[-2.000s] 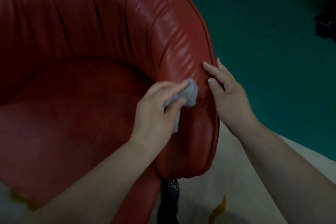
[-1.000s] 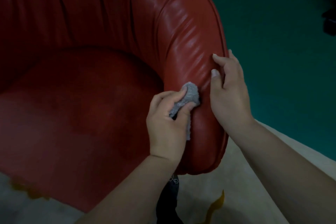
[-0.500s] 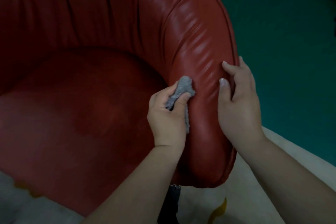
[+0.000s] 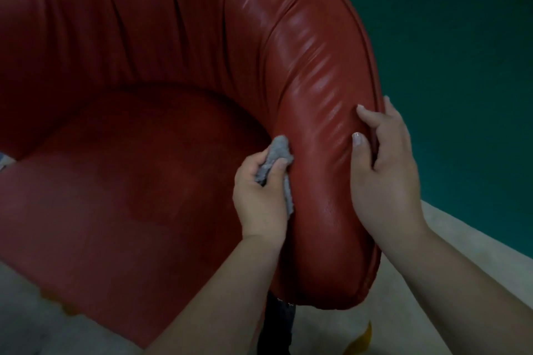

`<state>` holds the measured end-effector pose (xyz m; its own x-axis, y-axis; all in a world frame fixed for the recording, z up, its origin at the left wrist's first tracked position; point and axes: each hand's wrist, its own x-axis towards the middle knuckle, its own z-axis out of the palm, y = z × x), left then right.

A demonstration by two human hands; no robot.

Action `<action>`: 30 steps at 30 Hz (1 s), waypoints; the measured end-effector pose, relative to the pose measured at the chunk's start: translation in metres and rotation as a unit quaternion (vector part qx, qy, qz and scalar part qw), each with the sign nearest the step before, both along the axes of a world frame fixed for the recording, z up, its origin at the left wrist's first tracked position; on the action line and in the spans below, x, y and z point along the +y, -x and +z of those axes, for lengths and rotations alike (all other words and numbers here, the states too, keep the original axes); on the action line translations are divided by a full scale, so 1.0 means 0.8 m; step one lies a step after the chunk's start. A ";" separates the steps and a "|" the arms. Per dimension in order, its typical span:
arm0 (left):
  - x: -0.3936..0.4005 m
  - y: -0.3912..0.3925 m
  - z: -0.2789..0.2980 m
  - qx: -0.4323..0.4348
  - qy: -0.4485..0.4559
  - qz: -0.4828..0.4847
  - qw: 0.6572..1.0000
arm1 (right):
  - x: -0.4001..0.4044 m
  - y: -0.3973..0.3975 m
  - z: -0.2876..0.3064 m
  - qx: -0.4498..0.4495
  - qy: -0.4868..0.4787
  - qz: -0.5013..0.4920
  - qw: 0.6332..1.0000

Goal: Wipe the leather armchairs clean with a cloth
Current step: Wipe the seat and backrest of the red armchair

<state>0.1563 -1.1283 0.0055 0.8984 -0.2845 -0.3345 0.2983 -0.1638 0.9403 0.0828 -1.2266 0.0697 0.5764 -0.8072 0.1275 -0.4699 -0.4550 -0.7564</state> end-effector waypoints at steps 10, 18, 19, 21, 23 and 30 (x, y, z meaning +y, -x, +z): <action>-0.006 0.022 0.041 -0.212 0.003 -0.073 0.974 | -0.004 0.001 -0.006 -0.027 0.000 0.004 1.000; -0.017 0.000 0.046 -0.198 -0.064 -0.043 0.977 | -0.004 0.002 -0.002 -0.030 -0.010 0.008 0.999; -0.017 0.007 0.051 -0.236 -0.057 -0.048 0.969 | -0.004 0.002 -0.002 -0.030 -0.008 0.009 0.999; -0.015 0.019 0.051 -0.293 -0.051 -0.088 0.951 | -0.005 0.002 -0.002 -0.030 -0.005 0.009 1.000; -0.011 0.014 0.043 -0.278 -0.076 -0.102 0.952 | -0.006 0.001 -0.002 -0.028 -0.001 0.009 1.000; 0.039 -0.033 0.055 -0.166 -0.192 -0.124 0.959 | -0.005 0.002 0.005 -0.013 -0.017 0.023 0.999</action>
<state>0.1824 -1.0969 0.0495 0.8940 -0.4164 -0.1653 -0.0999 -0.5450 0.8325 0.0810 -1.2306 0.0738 0.6100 -0.7839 0.1157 -0.4284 -0.4491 -0.7841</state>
